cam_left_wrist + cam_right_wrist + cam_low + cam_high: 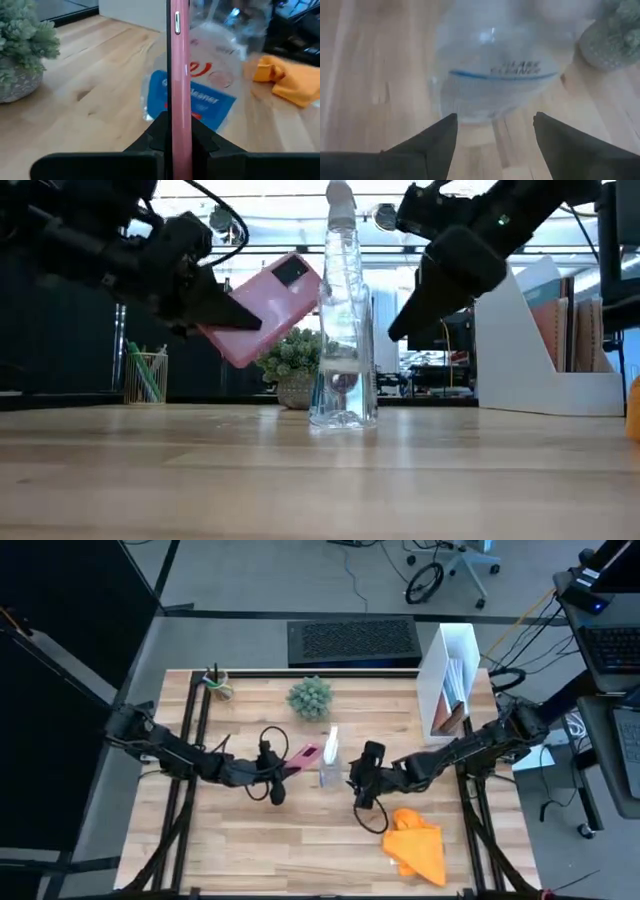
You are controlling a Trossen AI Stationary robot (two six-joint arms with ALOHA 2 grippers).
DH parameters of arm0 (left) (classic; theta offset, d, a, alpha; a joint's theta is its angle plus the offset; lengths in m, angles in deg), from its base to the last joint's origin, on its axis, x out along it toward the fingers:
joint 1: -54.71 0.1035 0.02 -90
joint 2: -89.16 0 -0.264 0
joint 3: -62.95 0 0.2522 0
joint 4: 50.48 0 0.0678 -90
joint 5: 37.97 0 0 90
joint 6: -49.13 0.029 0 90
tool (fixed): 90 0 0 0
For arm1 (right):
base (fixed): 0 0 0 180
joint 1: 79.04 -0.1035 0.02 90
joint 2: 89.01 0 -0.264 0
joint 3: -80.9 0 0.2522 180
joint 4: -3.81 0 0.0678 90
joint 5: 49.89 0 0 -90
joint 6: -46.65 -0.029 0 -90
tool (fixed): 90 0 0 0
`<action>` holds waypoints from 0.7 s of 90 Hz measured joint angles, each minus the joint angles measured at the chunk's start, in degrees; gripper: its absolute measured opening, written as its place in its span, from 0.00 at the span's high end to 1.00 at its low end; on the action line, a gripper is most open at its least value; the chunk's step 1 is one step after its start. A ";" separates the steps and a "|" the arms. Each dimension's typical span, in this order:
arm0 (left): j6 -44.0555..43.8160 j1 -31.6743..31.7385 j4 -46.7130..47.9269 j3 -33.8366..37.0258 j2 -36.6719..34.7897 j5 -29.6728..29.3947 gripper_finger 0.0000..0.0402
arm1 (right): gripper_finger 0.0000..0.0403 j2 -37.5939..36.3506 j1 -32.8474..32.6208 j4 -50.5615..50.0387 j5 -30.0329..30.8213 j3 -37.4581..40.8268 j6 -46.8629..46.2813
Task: Apply microfiber cloth
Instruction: Spray the back of the cellphone using the spray bottle
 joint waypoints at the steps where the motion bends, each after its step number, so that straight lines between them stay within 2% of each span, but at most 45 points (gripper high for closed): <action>1: 0.26 -0.01 -0.02 0.00 -0.47 0.01 0.96 | 0.40 -0.32 -0.10 -0.33 0.00 -0.27 0.03; 33: 13.07 2.27 -0.24 -0.02 -16.25 -0.02 0.96 | 0.38 -17.53 0.25 0.47 1.70 -2.30 5.62; 48: 16.63 5.95 -0.32 -0.04 -17.51 0.42 0.96 | 0.30 -17.31 2.57 10.21 0.23 -0.38 10.02; 63: 14.80 9.64 -0.14 -0.07 -17.50 7.64 0.96 | 0.22 -13.83 4.76 14.26 -1.84 0.98 11.96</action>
